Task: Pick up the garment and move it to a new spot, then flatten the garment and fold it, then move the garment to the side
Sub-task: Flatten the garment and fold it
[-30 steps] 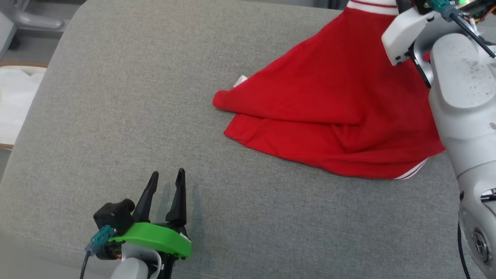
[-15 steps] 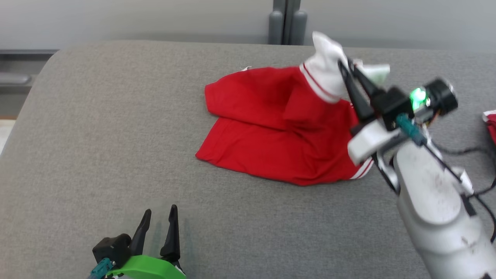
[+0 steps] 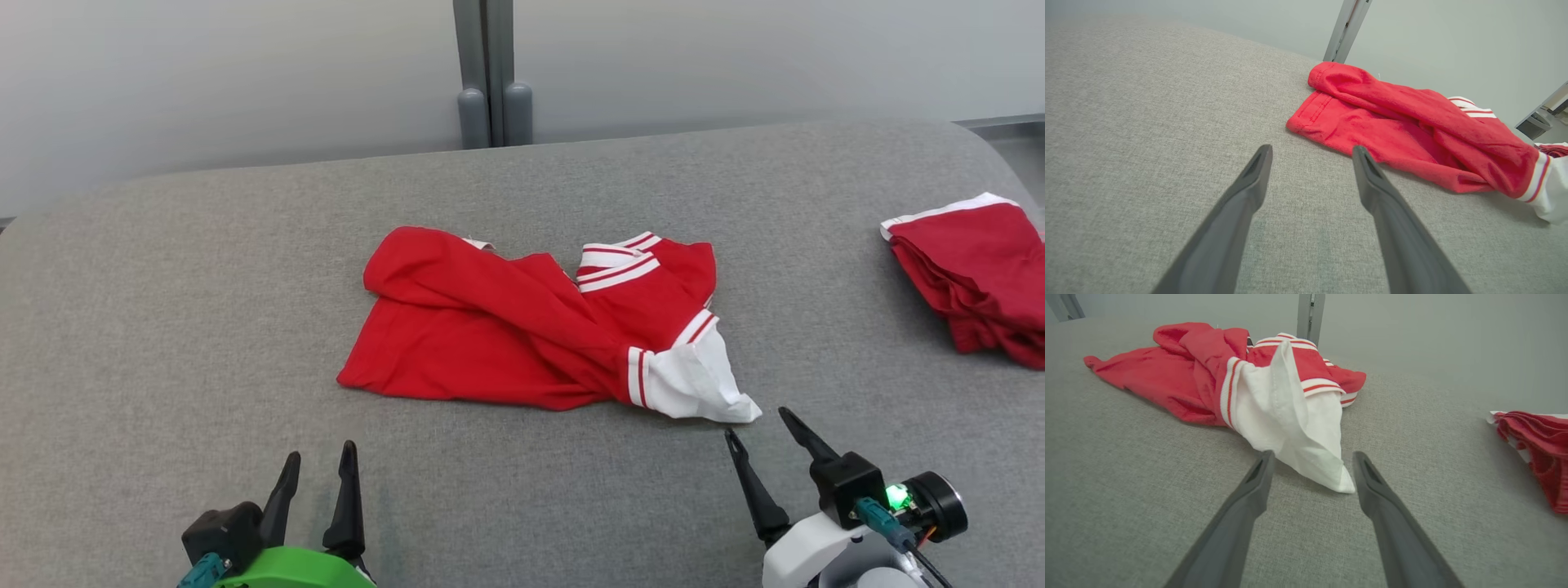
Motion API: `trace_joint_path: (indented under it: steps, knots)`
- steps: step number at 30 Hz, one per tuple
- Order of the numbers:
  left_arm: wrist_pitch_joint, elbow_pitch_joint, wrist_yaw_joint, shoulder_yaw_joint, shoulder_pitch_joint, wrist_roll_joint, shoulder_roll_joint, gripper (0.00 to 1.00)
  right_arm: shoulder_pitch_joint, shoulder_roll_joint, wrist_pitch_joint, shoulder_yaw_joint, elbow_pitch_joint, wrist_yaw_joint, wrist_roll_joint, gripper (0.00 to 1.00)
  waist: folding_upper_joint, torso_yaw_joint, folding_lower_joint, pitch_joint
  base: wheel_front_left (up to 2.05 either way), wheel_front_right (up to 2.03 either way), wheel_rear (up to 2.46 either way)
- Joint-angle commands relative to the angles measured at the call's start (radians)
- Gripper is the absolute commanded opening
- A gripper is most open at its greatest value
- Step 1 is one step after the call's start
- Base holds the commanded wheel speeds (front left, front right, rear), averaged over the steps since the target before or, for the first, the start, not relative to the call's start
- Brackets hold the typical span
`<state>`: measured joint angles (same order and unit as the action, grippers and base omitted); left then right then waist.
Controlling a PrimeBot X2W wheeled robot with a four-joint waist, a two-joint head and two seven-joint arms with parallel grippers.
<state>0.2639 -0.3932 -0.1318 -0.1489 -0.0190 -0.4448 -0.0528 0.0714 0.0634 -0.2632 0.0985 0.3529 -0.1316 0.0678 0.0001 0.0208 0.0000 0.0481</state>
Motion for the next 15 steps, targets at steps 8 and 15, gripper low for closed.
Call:
trace_joint_path:
  steps: [8, 15]
  knots:
    - [0.0, -0.025, 0.003, -0.016, -0.11, 0.015, -0.013, 1.0, 0.04, -0.012, -0.002, -0.016, -0.073, 0.002, -0.019, 1.0, -0.0001, -0.046, 0.0, 0.06, 0.0, 0.0, 0.0]
    - [0.0, -0.137, 0.003, -0.111, -0.402, -0.017, -0.099, 1.0, 0.135, -0.011, -0.002, 0.016, -0.112, 0.002, -0.047, 1.0, -0.0001, -0.081, 0.0, 0.183, 0.0, 0.0, 0.0]
